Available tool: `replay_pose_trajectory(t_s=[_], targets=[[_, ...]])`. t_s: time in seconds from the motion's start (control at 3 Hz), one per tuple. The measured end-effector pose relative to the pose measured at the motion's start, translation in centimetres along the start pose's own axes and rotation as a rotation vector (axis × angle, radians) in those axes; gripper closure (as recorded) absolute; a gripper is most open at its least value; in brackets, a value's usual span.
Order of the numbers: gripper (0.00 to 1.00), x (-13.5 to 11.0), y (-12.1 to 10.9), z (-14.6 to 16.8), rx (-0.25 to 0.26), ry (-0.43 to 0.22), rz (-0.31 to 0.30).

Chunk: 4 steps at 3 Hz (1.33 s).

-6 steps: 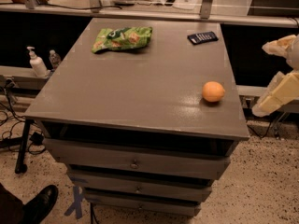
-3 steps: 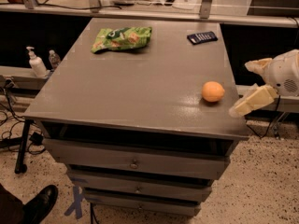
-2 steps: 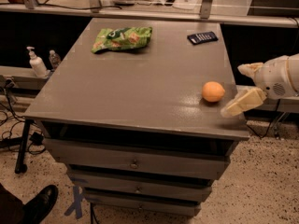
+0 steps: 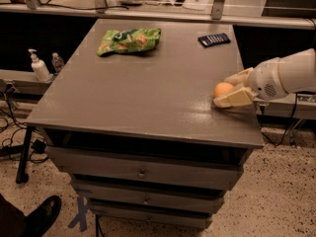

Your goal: Pick orange

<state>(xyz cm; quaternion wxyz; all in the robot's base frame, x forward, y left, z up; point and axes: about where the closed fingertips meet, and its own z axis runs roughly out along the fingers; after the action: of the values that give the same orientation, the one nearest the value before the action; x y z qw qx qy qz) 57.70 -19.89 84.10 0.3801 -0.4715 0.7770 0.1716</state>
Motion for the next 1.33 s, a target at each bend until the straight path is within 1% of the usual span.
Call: replay_pose_trajectory(t_s=[0.33, 0.67, 1.0, 1.33], targets=[[0.64, -0.1, -0.3, 0.3, 0.007, 0.01, 0.025], [0.88, -0.6, -0.7, -0.3, 0.015, 0.01, 0.044], [1.0, -2.8, -1.2, -1.5, 0.029, -0.03, 0.05], [1.0, -6.5, -1.8, -3.7, 0.062, -0.101, 0.043]])
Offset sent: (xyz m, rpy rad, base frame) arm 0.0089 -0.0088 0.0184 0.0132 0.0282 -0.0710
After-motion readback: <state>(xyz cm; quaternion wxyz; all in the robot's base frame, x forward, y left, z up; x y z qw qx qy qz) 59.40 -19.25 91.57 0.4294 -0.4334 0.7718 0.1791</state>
